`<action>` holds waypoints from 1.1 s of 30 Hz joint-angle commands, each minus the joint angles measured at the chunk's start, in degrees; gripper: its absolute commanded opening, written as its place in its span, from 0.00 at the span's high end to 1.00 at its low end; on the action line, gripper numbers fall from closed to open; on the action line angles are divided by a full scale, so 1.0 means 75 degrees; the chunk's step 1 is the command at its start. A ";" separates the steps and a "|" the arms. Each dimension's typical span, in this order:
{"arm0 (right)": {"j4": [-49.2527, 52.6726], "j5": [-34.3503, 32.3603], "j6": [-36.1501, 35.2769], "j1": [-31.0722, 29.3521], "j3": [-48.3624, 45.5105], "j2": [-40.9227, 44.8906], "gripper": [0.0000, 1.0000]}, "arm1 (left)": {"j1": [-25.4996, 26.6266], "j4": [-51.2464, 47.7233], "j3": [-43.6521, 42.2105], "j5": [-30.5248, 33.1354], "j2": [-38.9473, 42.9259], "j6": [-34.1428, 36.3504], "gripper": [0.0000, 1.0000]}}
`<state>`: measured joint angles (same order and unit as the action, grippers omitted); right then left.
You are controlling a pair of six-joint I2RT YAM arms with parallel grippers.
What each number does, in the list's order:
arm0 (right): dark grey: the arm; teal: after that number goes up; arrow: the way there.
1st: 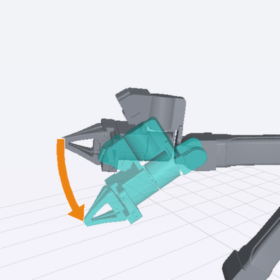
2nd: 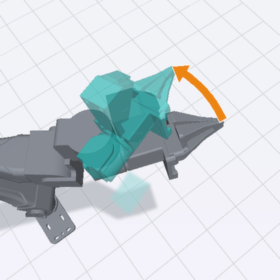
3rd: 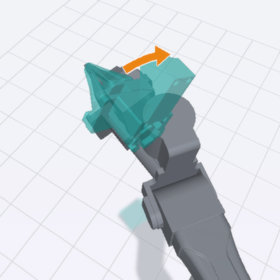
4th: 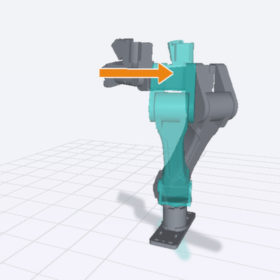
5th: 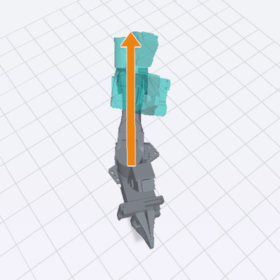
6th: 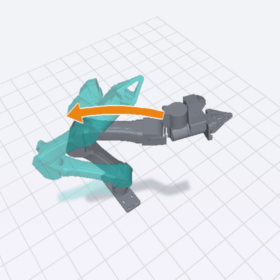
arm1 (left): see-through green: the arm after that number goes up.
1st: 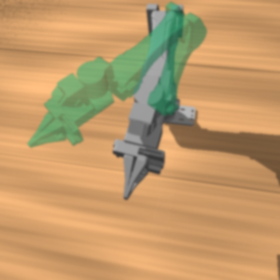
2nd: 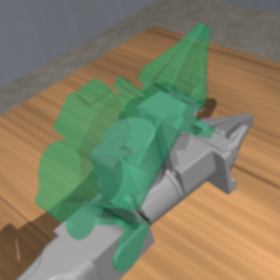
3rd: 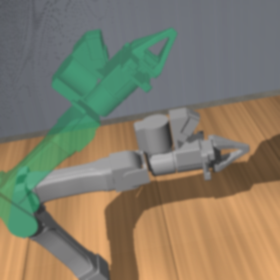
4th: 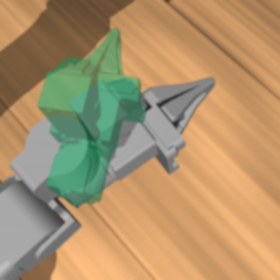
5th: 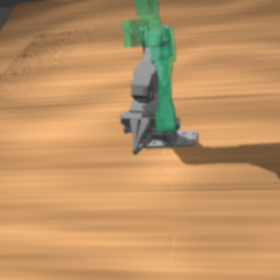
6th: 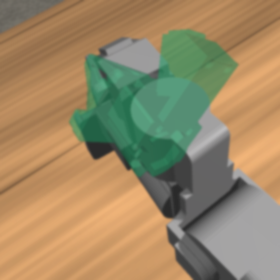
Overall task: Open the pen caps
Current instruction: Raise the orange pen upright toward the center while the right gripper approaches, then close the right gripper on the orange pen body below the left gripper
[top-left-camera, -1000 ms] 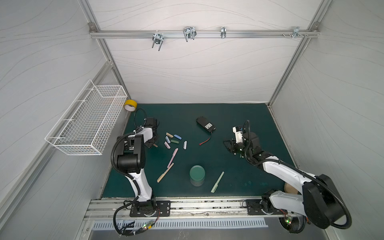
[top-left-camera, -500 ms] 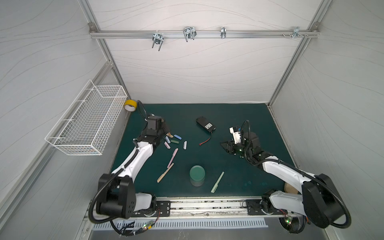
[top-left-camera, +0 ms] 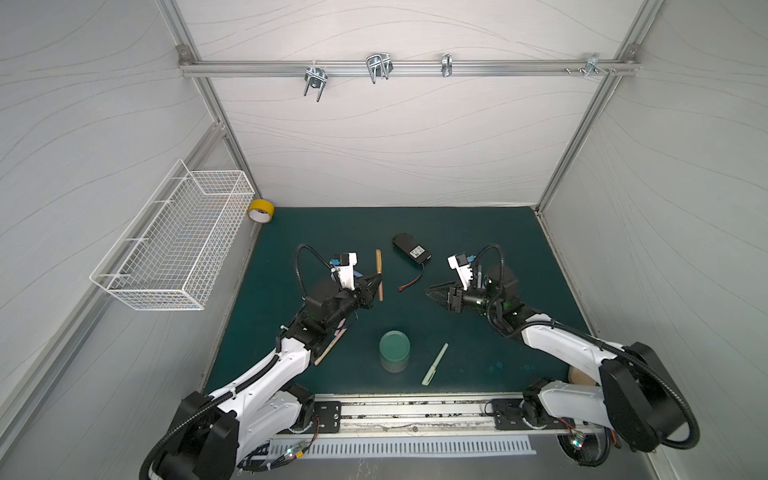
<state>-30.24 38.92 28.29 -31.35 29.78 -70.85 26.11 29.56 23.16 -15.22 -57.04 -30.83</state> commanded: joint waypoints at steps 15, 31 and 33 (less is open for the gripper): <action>-0.1682 -0.0604 0.0383 -0.1352 -0.0240 -0.0007 0.58 | 0.1163 0.2857 -0.0316 0.0647 -0.0525 -0.0406 0.91; -0.1828 -0.0774 0.0180 -0.1398 -0.0444 0.0209 0.62 | 0.1851 0.3758 -0.0230 0.0401 -0.1172 -0.0309 0.92; -0.1828 -0.0734 0.0153 -0.1397 -0.0436 0.0213 0.62 | 0.1896 0.3758 -0.0208 0.0377 -0.1194 -0.0262 0.92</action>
<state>-41.69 33.41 30.15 -41.39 26.81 -70.48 39.70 53.65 20.34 -11.51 -65.54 -33.95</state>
